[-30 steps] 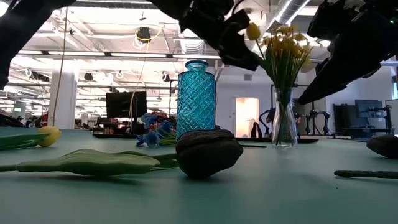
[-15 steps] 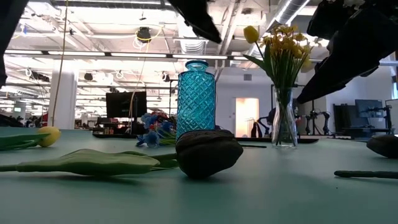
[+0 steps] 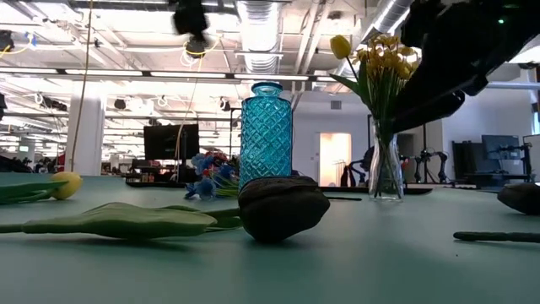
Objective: Sort flowers into vase by color
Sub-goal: Put the yellow tulip into the transparent vase
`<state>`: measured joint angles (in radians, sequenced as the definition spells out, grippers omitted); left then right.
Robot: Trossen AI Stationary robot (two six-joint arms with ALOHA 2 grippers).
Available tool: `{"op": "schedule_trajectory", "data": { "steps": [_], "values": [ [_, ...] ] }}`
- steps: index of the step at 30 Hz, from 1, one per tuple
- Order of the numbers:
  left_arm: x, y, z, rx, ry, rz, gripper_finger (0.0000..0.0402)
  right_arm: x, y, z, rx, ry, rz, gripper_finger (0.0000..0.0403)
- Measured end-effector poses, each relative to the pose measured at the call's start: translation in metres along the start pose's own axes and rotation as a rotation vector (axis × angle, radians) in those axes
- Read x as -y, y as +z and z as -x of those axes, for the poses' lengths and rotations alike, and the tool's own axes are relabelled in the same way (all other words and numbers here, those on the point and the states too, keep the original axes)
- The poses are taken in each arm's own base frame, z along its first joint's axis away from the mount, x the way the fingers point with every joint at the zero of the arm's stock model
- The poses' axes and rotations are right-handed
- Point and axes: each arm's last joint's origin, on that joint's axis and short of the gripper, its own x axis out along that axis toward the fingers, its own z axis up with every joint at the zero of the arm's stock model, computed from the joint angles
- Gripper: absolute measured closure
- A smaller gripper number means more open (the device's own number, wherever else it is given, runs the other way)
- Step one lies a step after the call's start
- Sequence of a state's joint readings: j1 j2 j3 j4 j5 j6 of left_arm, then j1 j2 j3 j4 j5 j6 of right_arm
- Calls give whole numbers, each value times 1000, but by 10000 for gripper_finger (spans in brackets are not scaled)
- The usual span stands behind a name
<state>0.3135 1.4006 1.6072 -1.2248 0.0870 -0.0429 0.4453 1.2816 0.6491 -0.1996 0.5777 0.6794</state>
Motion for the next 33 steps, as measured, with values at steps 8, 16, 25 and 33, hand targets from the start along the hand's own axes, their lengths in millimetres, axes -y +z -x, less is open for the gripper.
{"op": "schedule_trajectory", "data": {
  "steps": [8,16,25,33],
  "values": [
    [8,-96,-16,-210,61,353,152,6,5,-5,7,-24,36,19],
    [25,-176,-43,-324,47,612,152,15,11,-13,-22,-23,81,19],
    [54,-215,-96,-427,-57,667,152,11,10,-23,-17,-5,140,19],
    [82,-226,-115,-474,35,642,152,20,13,-31,-41,-23,184,19]
  ]
}}
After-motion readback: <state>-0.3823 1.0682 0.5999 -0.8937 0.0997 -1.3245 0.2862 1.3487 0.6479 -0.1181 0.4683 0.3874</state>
